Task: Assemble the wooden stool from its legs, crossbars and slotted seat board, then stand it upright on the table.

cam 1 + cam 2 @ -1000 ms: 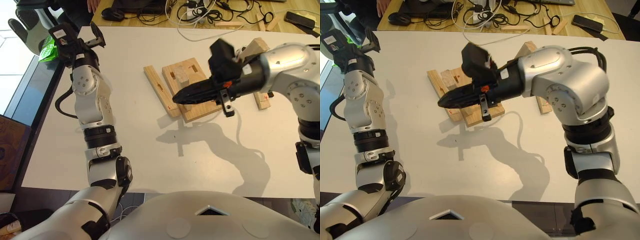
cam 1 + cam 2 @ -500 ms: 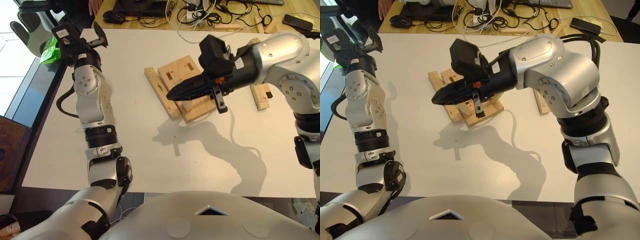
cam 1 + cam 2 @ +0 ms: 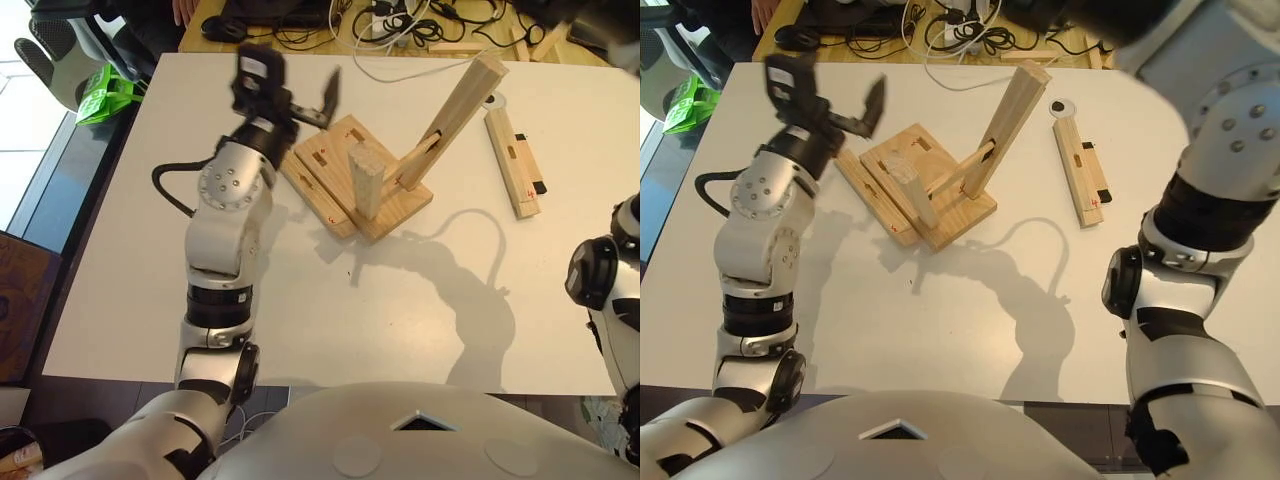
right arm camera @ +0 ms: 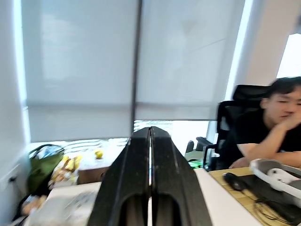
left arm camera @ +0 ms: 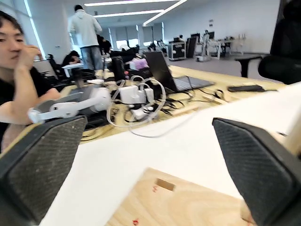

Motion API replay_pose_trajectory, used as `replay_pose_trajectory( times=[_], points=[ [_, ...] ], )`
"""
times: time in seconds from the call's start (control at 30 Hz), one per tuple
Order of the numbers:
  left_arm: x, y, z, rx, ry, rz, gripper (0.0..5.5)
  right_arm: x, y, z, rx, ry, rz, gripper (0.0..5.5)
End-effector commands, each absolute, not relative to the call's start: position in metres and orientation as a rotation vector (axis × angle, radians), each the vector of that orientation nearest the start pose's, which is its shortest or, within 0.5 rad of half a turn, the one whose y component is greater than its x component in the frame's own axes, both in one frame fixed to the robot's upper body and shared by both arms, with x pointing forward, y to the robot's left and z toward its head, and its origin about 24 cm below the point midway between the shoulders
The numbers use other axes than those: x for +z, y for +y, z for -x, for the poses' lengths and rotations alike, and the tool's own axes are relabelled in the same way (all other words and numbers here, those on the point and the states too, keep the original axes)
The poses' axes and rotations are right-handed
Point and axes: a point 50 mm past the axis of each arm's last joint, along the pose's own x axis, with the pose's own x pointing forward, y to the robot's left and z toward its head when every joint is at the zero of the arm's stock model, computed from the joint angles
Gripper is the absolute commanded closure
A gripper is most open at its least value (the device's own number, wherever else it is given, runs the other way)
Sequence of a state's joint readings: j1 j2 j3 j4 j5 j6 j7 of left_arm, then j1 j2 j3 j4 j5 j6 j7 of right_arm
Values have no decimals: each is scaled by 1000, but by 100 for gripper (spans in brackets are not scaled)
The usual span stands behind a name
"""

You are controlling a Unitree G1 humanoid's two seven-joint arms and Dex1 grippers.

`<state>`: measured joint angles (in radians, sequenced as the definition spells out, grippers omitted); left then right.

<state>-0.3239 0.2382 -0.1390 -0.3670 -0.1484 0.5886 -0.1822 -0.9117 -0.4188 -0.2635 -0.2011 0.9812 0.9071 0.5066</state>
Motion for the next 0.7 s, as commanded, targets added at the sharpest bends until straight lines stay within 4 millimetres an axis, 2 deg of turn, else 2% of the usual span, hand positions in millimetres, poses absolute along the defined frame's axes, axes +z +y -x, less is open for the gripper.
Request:
replay_pose_trajectory(
  times=[0.03, 0.17, 0.3, 0.37, 0.43, 0.53, 0.6, 0.7],
  points=[
    [141, 85, -278, -451, 45, -150, 56, 315, -149, -298, 878, -393, -378, 549],
    [131, 61, -292, -426, 126, -151, 56, 305, -155, -305, 772, -381, -420, 549],
    [133, 41, -308, -416, 157, -150, 56, 299, -160, -305, 771, -352, -411, 549],
    [137, 24, -311, -422, 145, -123, 56, 303, -155, -296, 868, -353, -391, 549],
    [146, 4, -314, -444, 114, -68, 56, 307, -140, -279, 1066, -324, -361, 549],
    [169, -18, -318, -487, 14, 5, 56, 308, -118, -255, 1336, -240, -328, 549],
    [188, -7, -331, -444, -76, 13, 56, 303, -112, -242, 1497, -154, -346, 549],
    [222, 57, -364, -208, -181, 123, 56, 288, -107, -225, 1708, 3, -454, 549]
  ],
)
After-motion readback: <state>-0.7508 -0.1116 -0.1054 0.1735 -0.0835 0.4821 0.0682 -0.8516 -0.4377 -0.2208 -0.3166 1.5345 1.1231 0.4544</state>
